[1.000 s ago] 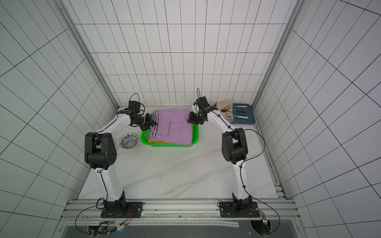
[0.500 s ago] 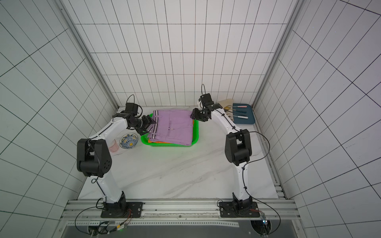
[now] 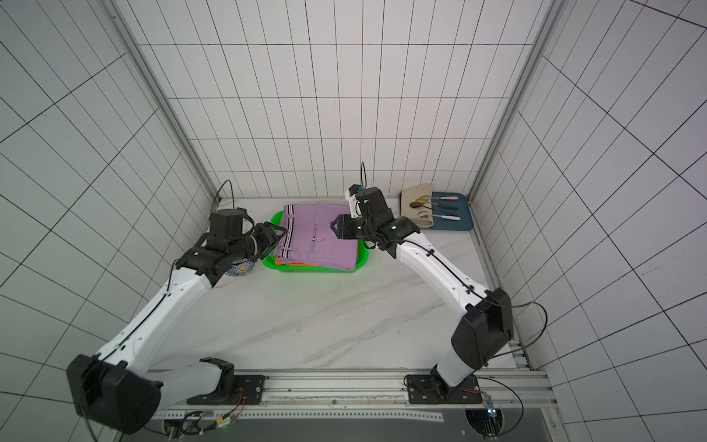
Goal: Put the folded long pants in the basket
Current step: Place the long pant in the basket.
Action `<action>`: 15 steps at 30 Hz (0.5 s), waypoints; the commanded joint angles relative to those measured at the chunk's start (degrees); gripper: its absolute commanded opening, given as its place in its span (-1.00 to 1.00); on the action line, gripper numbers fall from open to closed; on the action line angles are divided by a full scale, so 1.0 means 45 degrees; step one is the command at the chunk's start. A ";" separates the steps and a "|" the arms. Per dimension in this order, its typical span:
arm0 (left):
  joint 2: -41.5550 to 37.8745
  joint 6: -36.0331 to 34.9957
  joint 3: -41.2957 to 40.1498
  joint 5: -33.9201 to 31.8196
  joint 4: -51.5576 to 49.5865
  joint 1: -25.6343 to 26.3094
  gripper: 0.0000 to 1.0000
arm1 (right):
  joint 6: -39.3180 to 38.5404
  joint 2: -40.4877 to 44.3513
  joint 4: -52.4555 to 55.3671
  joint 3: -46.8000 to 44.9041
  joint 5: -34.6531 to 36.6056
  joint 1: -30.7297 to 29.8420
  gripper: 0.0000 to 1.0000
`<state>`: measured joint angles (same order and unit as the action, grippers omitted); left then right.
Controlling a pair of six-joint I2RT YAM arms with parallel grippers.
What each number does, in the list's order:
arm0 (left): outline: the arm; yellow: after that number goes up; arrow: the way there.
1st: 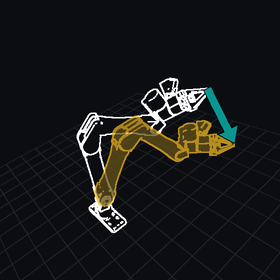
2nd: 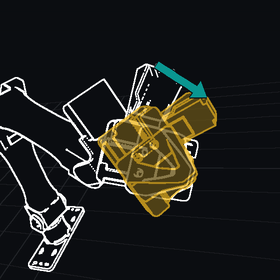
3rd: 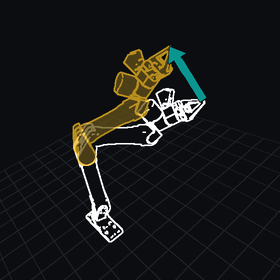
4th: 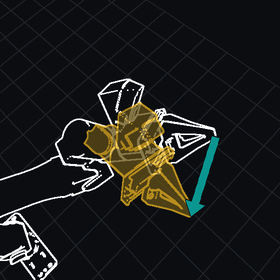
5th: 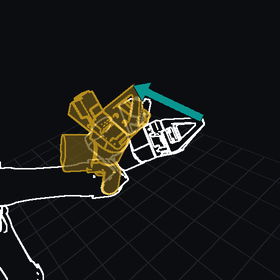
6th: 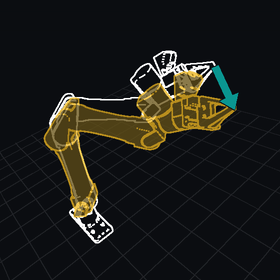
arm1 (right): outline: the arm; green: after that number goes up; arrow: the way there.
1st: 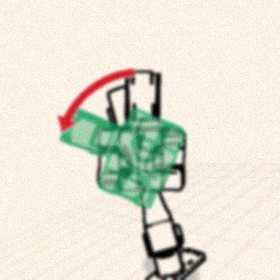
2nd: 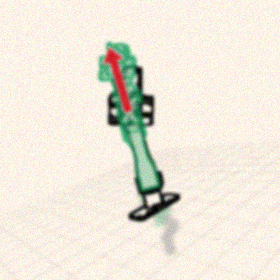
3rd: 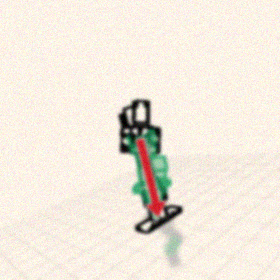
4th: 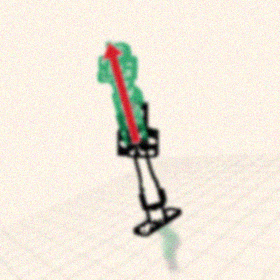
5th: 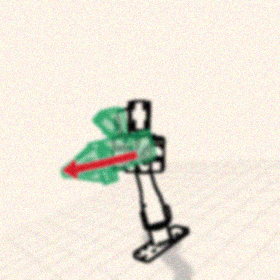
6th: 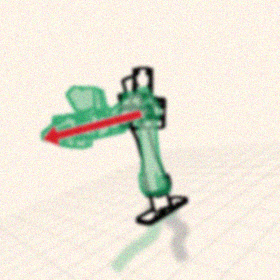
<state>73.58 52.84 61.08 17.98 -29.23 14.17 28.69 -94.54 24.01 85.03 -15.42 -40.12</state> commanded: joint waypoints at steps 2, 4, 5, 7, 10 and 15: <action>0.2779 -0.0095 -0.0425 0.1241 0.1235 -0.0360 0.07 | 0.0724 -0.2021 -0.0804 -0.0981 -0.0375 0.0123 -0.17; 0.4038 -0.0311 -0.0270 0.1426 0.0912 -0.0602 0.00 | 0.0781 -0.2969 -0.0760 -0.0993 -0.0403 0.0157 -0.21; 0.4468 -0.0290 -0.0415 0.1579 0.0983 -0.0739 0.00 | 0.0844 -0.3423 -0.0647 -0.0968 -0.0573 0.0198 -0.24; 0.4793 -0.0101 -0.0924 0.1889 0.1391 -0.1054 -0.01 | 0.1066 -0.3952 -0.0576 -0.1003 -0.0935 0.0309 -0.28; 0.4196 0.0167 -0.1893 0.1743 0.1777 -0.1313 -0.01 | 0.1453 -0.3970 -0.1021 -0.1354 -0.1222 0.0398 -0.27; 0.1679 0.0571 -0.2055 0.1689 0.1410 -0.1217 0.04 | 0.1155 -0.2776 -0.0249 -0.0639 -0.0438 0.0419 -0.23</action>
<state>85.32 54.41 52.80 28.32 -18.37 8.84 33.95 -110.04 18.59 81.65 -19.97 -38.24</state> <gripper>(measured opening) 0.519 0.381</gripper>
